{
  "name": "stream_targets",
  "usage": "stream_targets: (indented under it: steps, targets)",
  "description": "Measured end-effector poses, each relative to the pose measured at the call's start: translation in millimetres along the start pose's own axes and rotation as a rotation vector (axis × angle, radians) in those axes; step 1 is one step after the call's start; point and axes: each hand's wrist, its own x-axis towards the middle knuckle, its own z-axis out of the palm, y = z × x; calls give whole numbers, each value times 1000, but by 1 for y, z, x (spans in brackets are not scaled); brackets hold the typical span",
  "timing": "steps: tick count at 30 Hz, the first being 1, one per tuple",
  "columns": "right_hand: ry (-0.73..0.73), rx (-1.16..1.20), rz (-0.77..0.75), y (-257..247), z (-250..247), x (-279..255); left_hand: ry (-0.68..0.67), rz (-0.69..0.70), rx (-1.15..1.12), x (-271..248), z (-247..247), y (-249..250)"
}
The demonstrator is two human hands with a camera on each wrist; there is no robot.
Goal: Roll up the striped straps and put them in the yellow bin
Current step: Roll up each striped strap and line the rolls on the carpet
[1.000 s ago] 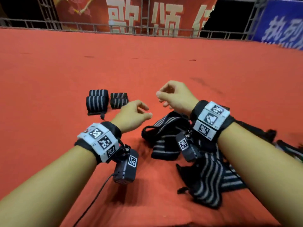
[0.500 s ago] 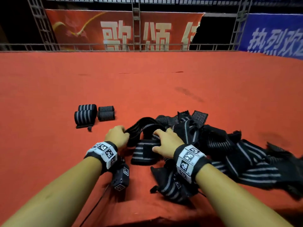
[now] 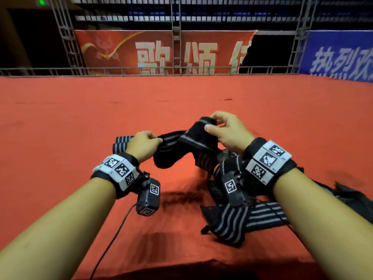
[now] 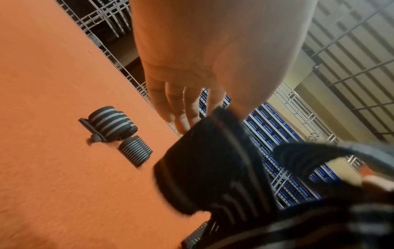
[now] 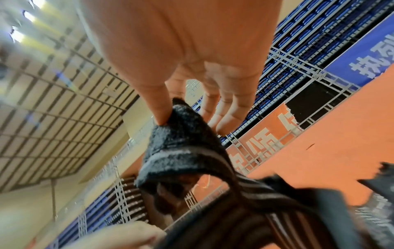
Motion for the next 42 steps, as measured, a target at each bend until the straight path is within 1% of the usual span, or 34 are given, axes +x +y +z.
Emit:
stream_targets:
  steps: [3,5,7,9,11,12,14,16,18,19,21,23,27,30,31,32,33,34,36,37,39,40,42]
  targets:
    - [20,126,-27,-39,-18,1,-28,65,-93,-14,-1,0]
    - [17,190,-46,-59,-25,0,-4,179,-230,-29,-3,11]
    - [17,230,-68,-72,-25,-2,4,334,-372,-52,-7,30]
    - [41,242,-88,-79,-21,-4,-41,431,-462,-75,-9,51]
    - [71,279,-107,-83,-14,-9,-107,463,-442,-88,-7,68]
    - [87,304,-114,-83,-9,-10,-103,482,-396,-89,-6,74]
    - [109,368,-124,-85,-2,-14,-22,529,-316,-89,-8,82]
    - [138,387,-148,-83,1,-17,62,557,-297,-86,-14,85]
    - [113,357,-131,-74,1,-17,93,553,-366,-85,-23,88]
    - [76,326,-106,-67,2,-18,92,527,-433,-84,-27,89]
    - [-38,261,-50,-50,7,-22,88,450,-527,-82,-36,91]
    - [-154,280,-14,-33,15,-28,78,393,-567,-80,-45,96]
    - [-284,356,-19,-13,22,-41,100,349,-571,-78,-60,103]
    - [-353,385,-41,-10,23,-47,68,287,-567,-76,-64,100]
    - [-372,401,-34,-12,23,-48,57,285,-555,-77,-63,98]
    - [-363,429,-14,-15,24,-49,39,294,-529,-78,-62,95]
    - [-324,447,13,-18,24,-48,3,314,-479,-81,-60,94]
    - [-253,447,41,-21,24,-47,-47,341,-415,-84,-57,91]
    - [-112,375,40,-27,24,-44,-132,396,-251,-88,-50,87]
    - [-86,292,5,-29,24,-43,-142,413,-166,-90,-47,86]
    - [-123,119,-86,-31,28,-44,-112,449,-7,-94,-43,86]
    - [-162,60,-103,-31,32,-45,-110,465,28,-96,-43,88]
    - [-223,20,-97,-32,37,-49,-148,467,20,-96,-44,88]
